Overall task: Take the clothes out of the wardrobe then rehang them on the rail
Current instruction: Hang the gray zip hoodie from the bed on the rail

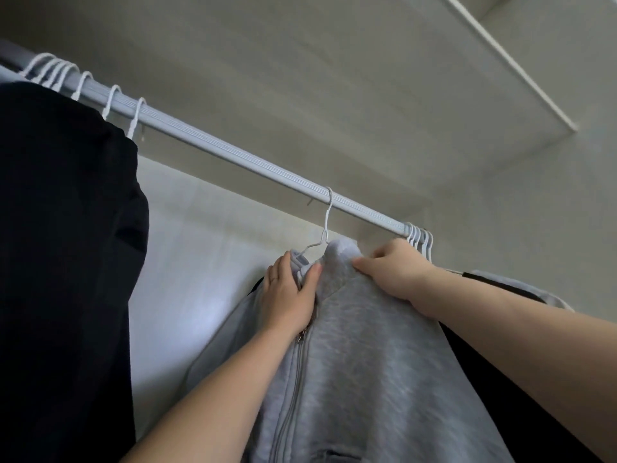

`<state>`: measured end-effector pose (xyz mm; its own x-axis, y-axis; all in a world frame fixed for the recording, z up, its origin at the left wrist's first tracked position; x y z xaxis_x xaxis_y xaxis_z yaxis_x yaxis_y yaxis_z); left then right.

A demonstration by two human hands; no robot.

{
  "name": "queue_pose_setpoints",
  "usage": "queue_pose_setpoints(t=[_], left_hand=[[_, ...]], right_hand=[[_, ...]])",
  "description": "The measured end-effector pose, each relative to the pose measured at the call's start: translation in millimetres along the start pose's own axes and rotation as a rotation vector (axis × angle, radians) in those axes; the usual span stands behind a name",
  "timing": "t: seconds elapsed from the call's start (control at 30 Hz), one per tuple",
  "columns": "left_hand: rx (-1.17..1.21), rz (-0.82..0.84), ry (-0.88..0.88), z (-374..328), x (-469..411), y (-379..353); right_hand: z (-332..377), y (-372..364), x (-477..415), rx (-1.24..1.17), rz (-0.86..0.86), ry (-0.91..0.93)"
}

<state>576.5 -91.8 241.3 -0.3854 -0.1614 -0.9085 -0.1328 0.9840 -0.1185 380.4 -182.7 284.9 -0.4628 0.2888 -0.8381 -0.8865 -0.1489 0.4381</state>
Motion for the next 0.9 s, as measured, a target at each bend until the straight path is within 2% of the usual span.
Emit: queue_pose_setpoints(t=[0.1, 0.17, 0.33, 0.53, 0.9], left_hand=[[0.04, 0.051, -0.021, 1, 0, -18], [0.073, 0.109, -0.001, -1, 3, -36], [0.173, 0.182, 0.0, -13, 18, -81], [0.184, 0.241, 0.034, -32, 38, -136], [0.167, 0.218, 0.059, -29, 48, -205]], right_hand=[[1, 5, 1, 0.296, -0.019, 0.199], [-5, 2, 8, 0.513, 0.029, 0.333], [-38, 10, 16, 0.921, 0.08, 0.443], [-87, 28, 13, 1.157, 0.12, 0.362], [-136, 32, 4, 1.258, 0.117, 0.299]])
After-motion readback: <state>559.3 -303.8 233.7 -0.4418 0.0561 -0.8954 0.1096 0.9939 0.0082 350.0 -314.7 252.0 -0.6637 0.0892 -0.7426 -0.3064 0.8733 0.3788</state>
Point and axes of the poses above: each hand's wrist, its own x-axis away from the middle knuckle, its own y-axis out of the back of the hand, z = x × y, the point moved 5 cm from there along -x, towards the middle knuckle, and after that the axes turned 1 degree about x, right-handed, at the moved point
